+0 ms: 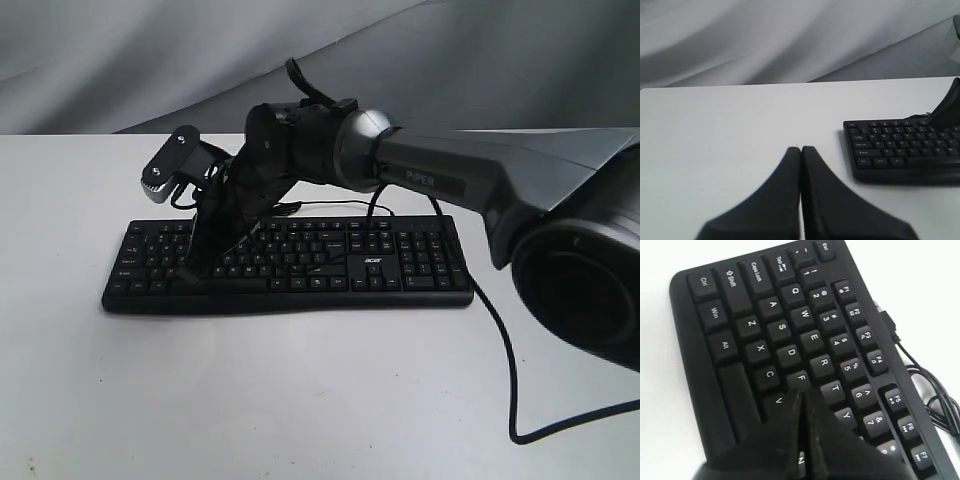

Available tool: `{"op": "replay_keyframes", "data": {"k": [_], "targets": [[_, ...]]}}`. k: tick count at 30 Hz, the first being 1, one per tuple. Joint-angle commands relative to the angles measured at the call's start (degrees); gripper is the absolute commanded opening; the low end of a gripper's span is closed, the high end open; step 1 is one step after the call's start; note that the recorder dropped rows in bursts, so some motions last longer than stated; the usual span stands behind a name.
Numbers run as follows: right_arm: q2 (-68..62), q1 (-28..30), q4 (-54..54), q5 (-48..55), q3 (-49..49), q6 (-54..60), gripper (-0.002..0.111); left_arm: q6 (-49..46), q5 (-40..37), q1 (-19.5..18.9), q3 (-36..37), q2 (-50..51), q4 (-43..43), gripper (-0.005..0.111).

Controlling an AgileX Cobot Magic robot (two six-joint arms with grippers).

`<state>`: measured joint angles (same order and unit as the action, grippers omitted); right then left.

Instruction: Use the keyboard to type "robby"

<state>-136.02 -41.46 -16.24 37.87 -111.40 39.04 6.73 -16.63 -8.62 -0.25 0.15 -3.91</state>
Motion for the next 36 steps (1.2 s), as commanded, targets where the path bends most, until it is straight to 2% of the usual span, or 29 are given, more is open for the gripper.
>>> {"op": "replay_keyframes", "data": {"k": [1,36], "targets": [[-0.42,0.14,-0.42,1.08,-0.73,-0.51,0.0,0.23,0.26,-0.11,0.25,-0.15,0.46,0.001],[-2.45,0.25,0.79,2.11,-0.73,-1.36,0.0,0.23,0.26,-0.11,0.25,-0.15,0.46,0.001]]}}
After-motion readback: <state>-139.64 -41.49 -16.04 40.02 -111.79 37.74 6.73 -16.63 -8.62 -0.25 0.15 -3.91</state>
